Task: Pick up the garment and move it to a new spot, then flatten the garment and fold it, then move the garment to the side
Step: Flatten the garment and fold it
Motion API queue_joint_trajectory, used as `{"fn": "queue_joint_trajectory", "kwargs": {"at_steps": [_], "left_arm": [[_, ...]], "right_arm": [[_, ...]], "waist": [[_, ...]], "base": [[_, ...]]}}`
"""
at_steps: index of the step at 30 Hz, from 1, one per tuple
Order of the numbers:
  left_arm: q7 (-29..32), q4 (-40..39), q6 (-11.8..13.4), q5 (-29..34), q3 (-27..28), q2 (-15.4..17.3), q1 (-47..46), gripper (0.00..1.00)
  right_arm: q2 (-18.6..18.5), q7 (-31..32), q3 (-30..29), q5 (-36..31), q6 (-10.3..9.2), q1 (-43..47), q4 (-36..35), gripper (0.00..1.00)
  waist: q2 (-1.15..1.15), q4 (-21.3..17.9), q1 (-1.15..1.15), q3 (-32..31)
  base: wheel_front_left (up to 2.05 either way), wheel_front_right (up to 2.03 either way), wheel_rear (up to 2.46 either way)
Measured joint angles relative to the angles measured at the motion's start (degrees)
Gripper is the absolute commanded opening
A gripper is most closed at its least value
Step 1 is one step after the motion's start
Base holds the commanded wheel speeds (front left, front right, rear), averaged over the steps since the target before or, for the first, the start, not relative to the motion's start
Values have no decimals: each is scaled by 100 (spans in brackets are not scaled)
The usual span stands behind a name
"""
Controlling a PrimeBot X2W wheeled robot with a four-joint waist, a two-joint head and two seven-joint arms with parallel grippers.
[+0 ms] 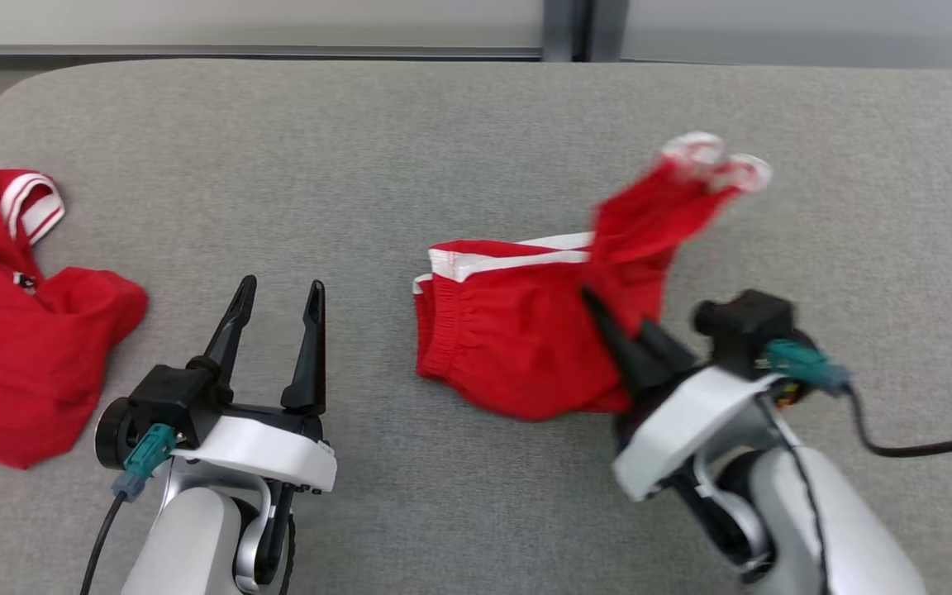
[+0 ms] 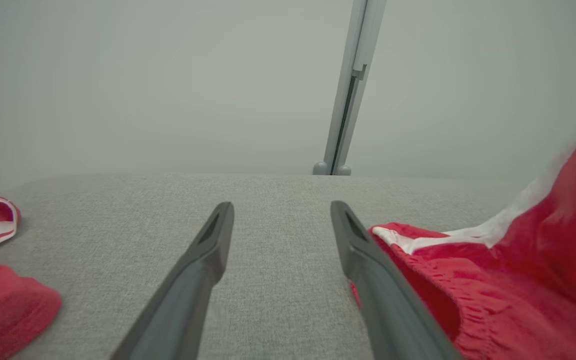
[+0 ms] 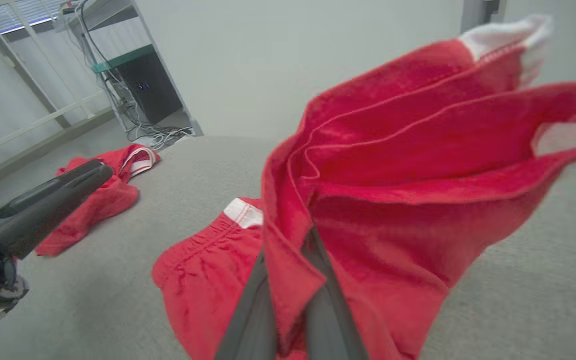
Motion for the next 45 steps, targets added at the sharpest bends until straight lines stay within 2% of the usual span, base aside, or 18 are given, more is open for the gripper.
{"fn": "queue_joint_trajectory", "kwargs": {"at_steps": [4, 10, 11, 12, 13, 18, 21, 28, 36, 39, 45], "left_arm": [[-26, 48, 20, -31, -24, -30, 7, 100], [-47, 77, 35, -83, -77, -80, 57, 100], [-49, 76, 53, -86, -74, -84, 64, 100], [-49, 76, 59, -87, -70, -88, 74, 100], [-51, 76, 66, -87, -60, -89, 86, 100], [-58, 49, 134, -89, 81, -96, 170, 100], [-58, -22, 176, -93, 196, -96, 198, 100], [-67, -197, 210, -83, 514, -59, 400, 100], [-67, -293, 179, -77, 853, 52, 694, 100], [-68, -250, 102, -68, 886, 149, 866, 100], [-19, -112, -29, -33, 839, 324, 1326, 100]], "right_arm": [[130, 92, 747, 249, 0, -237, 345, 0], [222, 5, 1174, 578, -1, -287, 1036, 0], [234, -25, 1227, 611, -1, -300, 1116, 17], [247, -78, 1268, 625, -1, -308, 1165, 49], [247, -135, 1316, 612, -1, -337, 1220, 100], [172, -732, 1464, 501, -1, -404, 1110, 100], [88, -1150, 1325, 438, 0, -380, 890, 100], [-153, -1763, -5, 135, 0, 101, 293, 100], [-223, -1669, -1656, -288, -1, 1149, -367, 100], [-196, -1555, -1961, -374, -1, 1538, -505, 100], [-73, -1255, -2094, -446, -1, 2201, -716, 100]], "waist": [[0, 204, 0, -81], [0, 470, 0, -171], [0, 488, 0, -183], [0, 498, 0, -190], [0, 498, 0, -192], [0, 421, 0, -236], [0, 332, 0, -290], [0, 69, 0, -442], [0, -234, 0, -690], [0, -310, 0, -868], [0, -432, 0, -1332]], "base": [[0, 0, 0], [0, 0, 0], [0, 0, 0], [0, 0, 0], [0, 0, 0], [0, 0, 0], [0, 0, 0], [0, 0, 0], [0, 0, 0], [0, 0, 0], [0, 0, 0]]}}
